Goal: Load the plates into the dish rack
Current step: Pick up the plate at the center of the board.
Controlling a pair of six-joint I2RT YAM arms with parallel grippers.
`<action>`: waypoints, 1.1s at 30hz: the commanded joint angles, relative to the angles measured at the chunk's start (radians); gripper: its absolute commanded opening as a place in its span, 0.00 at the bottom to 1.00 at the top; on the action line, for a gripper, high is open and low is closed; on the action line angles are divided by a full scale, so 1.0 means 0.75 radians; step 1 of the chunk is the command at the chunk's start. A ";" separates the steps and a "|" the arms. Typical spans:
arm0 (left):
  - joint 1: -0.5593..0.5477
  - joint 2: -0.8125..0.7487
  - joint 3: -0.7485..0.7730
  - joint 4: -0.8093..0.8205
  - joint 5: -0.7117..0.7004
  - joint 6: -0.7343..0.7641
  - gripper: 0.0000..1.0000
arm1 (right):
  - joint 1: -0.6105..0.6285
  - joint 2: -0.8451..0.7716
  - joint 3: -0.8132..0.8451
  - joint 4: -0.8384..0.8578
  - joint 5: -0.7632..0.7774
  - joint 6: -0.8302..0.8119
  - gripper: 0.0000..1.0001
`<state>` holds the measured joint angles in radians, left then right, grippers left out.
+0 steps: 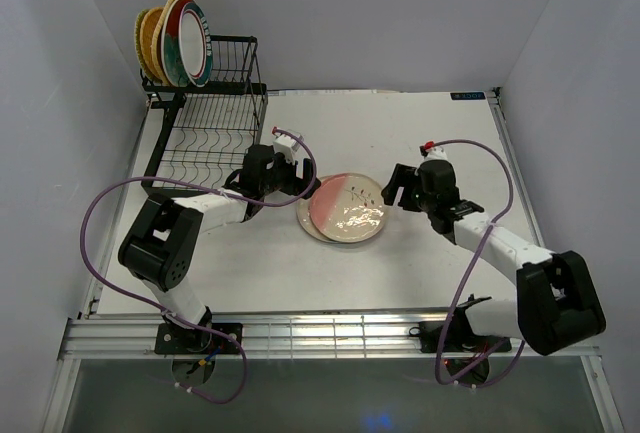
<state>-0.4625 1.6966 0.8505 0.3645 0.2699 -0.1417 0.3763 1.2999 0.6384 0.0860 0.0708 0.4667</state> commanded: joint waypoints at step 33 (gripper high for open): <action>-0.007 -0.082 0.030 -0.011 0.031 0.009 0.96 | -0.076 0.103 -0.037 0.171 -0.323 0.194 0.91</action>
<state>-0.4625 1.6913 0.8509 0.3584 0.2787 -0.1394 0.3305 1.3621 0.6125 0.1413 -0.1295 0.5781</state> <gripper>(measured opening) 0.962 0.918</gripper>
